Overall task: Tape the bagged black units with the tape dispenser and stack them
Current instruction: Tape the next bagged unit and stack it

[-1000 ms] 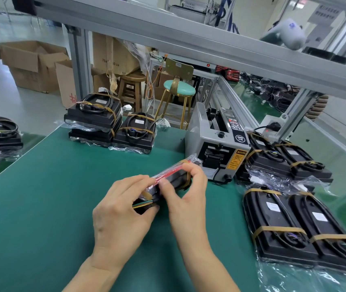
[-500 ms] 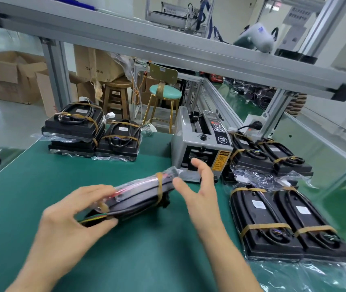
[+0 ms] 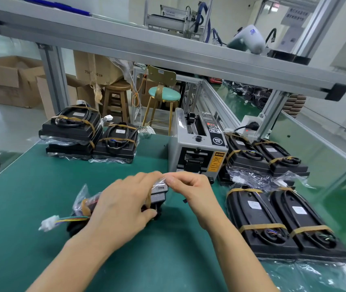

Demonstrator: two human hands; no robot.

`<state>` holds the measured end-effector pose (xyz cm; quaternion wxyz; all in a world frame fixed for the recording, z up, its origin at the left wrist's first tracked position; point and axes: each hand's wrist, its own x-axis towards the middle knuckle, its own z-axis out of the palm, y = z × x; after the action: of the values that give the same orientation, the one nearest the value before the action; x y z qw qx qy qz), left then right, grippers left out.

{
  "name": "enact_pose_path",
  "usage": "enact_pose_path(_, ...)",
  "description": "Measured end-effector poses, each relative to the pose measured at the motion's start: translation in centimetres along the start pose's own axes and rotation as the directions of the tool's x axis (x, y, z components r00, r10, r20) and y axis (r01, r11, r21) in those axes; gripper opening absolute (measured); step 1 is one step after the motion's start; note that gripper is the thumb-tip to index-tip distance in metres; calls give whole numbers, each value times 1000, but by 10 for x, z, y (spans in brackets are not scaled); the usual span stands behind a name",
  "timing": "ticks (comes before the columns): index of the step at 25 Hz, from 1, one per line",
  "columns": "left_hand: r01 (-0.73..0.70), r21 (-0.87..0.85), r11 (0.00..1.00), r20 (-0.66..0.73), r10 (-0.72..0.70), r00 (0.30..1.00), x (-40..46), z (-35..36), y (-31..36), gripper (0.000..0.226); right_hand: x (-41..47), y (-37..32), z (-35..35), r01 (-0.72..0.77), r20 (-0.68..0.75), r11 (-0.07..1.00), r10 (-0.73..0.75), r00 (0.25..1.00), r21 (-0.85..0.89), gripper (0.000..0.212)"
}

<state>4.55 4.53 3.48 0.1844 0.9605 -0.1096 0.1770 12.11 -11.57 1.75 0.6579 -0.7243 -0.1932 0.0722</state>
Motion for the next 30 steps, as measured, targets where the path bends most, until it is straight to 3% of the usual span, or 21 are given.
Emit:
enact_pose_path(2,66,-103,992,35,-63,997,1,1,-6,78,6,-9,-5,-44,33,998,45,998,-36,11)
enact_pose_path(4,54,-125,991,52,-48,998,-2,0,-13,90,18,-11,-2,-178,64,983,181,981,-46,14)
enact_pose_path(7,-32,-112,993,122,45,992,-1,-5,-17,99,36,-2,14,-546,203,834,522,828,82,8)
enact_pose_path(9,6,-168,986,183,25,983,5,-8,-20,83,38,10,18,-643,262,745,594,760,177,10)
enact_pose_path(11,96,-266,959,171,-51,984,8,-9,-23,66,31,19,11,-622,154,737,604,782,265,6)
enact_pose_path(13,158,-248,956,81,-142,987,8,-8,-27,58,23,26,-5,-446,-226,824,536,813,350,6)
enact_pose_path(15,189,-178,966,-5,-193,981,9,-6,-25,52,20,26,-21,-211,-578,941,331,746,266,13)
enact_pose_path(16,204,-155,966,1,-207,978,10,-5,-21,50,21,24,-27,-167,-652,965,260,713,202,18)
enact_pose_path(20,235,-96,967,-1,-236,972,8,7,-8,45,39,15,-29,-216,-708,969,234,667,117,24)
enact_pose_path(28,233,-79,969,-19,-236,972,5,8,-6,48,65,19,-27,-264,-718,914,406,566,309,7)
enact_pose_path(30,238,-86,967,-15,-240,971,5,7,-4,48,68,18,-25,-267,-716,892,453,531,366,12)
